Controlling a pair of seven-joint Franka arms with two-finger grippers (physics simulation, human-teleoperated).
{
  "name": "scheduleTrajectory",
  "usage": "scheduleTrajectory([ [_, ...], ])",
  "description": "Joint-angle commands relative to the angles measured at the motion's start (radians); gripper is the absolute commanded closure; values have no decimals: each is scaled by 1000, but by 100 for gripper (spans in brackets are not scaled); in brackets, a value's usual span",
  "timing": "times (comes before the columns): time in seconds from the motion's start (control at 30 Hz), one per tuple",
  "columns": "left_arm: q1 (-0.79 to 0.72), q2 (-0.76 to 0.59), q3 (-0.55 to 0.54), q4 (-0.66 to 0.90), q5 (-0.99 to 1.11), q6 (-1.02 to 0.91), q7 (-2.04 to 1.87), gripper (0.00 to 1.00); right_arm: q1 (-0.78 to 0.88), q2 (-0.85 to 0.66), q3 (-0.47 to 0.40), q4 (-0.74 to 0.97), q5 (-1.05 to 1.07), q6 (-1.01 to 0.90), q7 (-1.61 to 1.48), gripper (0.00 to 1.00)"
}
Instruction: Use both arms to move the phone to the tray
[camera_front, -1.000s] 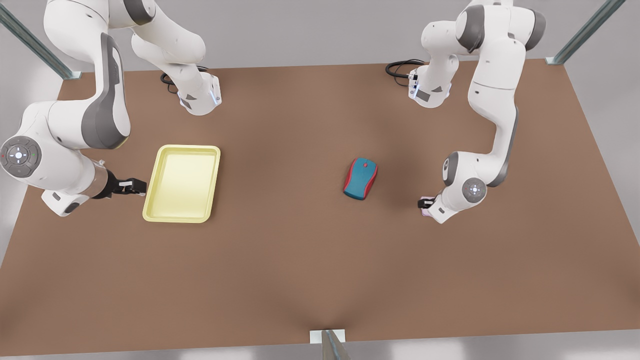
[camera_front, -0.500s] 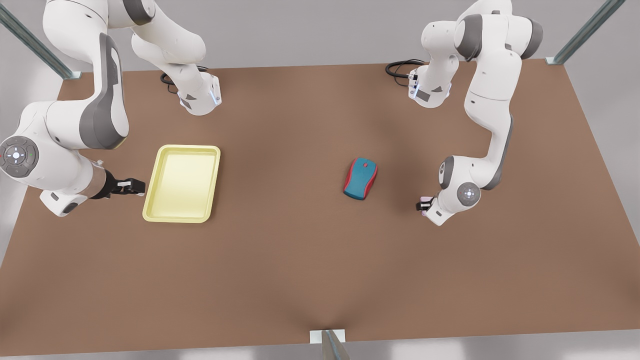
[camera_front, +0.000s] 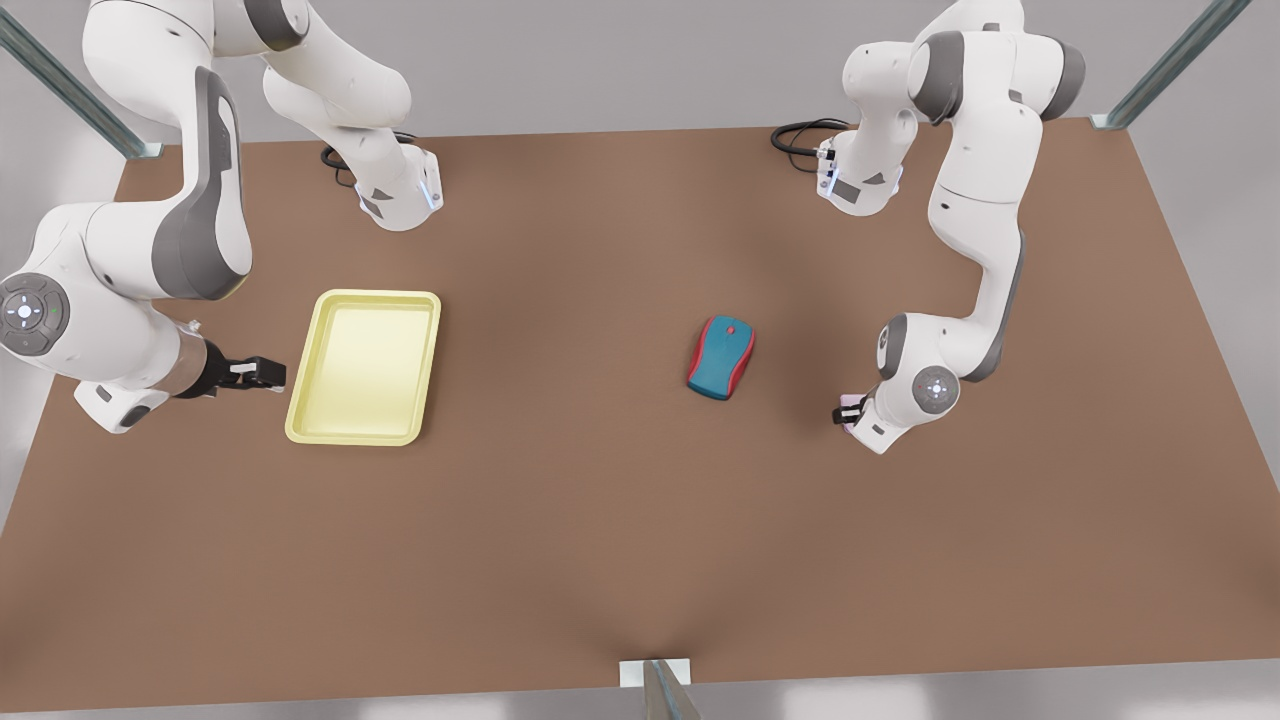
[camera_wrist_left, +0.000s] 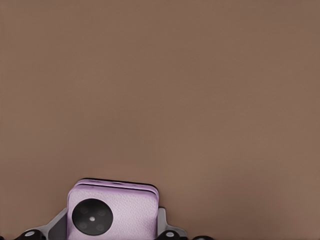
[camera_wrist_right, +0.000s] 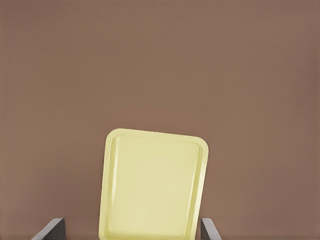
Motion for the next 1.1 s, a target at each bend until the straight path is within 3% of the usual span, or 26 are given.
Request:
scheduleTrajectory([
  [0.0, 0, 0, 0, 0, -9, 1, -14, 26, 0, -1, 0, 0, 1, 0, -8, 0],
  [0.23, -11, -37, 0, 14, -16, -14, -48, 26, 0, -1, 0, 0, 1, 0, -8, 0],
  [0.33, -201, -102, -26, 59, -16, -111, -378, 26, 0, -1, 0, 0, 1, 0, -7, 0],
  [0.4, -236, -60, -136, 233, -9, -282, -619, 26, 0, -1, 0, 0, 1, 0, -8, 0],
  [0.47, -379, 119, -135, 620, -10, -588, -838, 26, 0, -1, 0, 0, 1, 0, -6, 0],
  [0.5, -440, 159, -135, 698, -10, -599, -935, 26, 0, -1, 0, 0, 2, 0, -6, 0],
  [0.6, -523, 300, -136, 927, -15, -574, -1001, 26, 0, -1, 0, 0, 2, 0, -6, 0],
  [0.7, -529, 394, -130, 941, -16, -290, -1005, 26, 0, -1, 0, 0, 2, 0, -6, 0],
  [0.9, -586, 487, -136, 991, -15, -148, -993, 25, 0, -1, 0, 0, 2, 0, -5, 0],
  [0.97, -592, 489, -136, 991, -13, -138, -992, 0, 2, -1, 2, 2, 2, 0, 0, 0],
  [1.07, -581, 461, -140, 990, -16, -190, -993, 0, 3, -1, 2, 2, 2, 0, -2, 0],
])
